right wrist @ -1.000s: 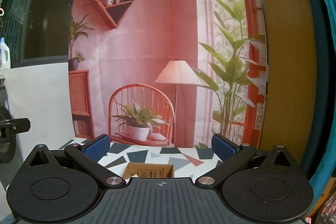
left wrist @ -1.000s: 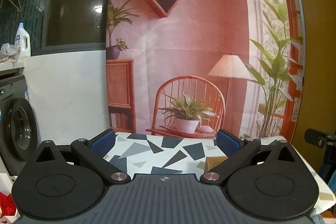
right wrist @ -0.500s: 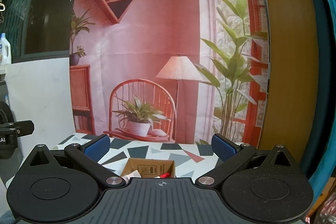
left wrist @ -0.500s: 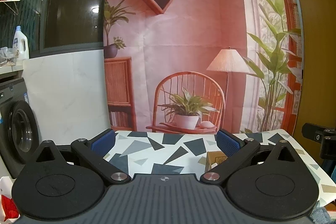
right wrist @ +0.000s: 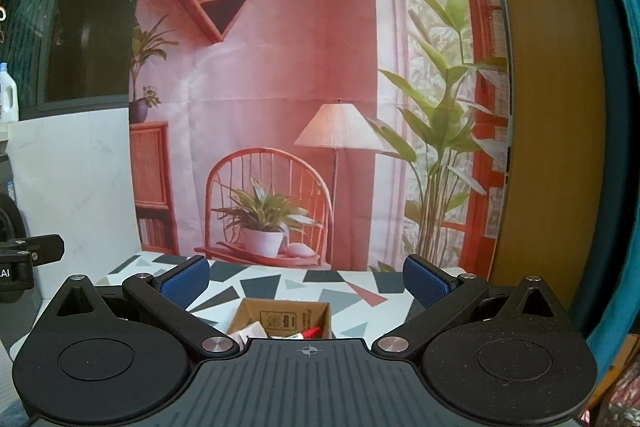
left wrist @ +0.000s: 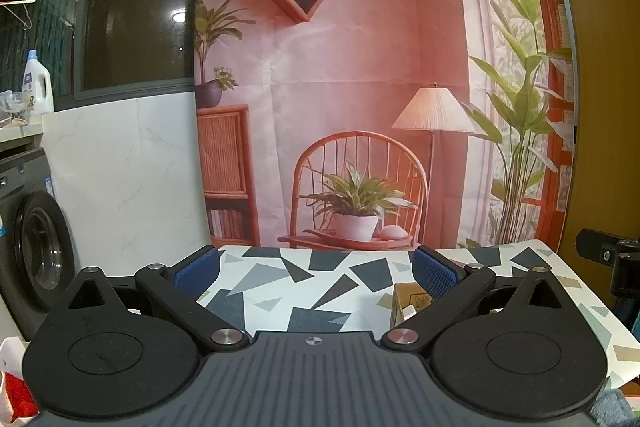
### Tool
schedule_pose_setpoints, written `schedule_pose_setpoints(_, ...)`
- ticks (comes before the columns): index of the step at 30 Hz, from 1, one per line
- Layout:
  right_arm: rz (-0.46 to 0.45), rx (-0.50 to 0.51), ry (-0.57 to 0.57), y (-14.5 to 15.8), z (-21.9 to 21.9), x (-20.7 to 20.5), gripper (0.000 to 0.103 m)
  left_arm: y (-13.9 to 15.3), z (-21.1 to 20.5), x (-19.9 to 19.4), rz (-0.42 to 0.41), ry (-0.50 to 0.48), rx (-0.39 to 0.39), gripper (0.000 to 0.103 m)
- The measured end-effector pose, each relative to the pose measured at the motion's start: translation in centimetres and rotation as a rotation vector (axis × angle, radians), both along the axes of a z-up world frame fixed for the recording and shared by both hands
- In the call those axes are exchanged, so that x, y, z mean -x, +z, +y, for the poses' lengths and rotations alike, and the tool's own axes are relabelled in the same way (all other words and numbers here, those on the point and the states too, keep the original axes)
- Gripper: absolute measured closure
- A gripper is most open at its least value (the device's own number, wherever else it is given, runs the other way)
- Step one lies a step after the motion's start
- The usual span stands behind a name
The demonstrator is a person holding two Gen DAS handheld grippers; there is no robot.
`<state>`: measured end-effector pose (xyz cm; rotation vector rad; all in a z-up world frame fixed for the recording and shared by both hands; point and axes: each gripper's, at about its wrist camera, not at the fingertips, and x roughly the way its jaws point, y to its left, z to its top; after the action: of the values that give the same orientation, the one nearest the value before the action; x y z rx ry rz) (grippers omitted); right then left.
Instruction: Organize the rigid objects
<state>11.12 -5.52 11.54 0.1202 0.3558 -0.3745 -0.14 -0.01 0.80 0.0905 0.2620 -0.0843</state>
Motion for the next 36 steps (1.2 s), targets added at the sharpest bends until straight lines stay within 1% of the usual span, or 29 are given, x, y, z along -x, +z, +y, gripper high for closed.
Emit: schedule_pose_setpoints(36, 0.013, -0.011, -0.014, -0.68, -0.57, 0.3, 0.0, -0.26, 0.0, -0.07, 0.006, 0.001, -0.008, 0.0)
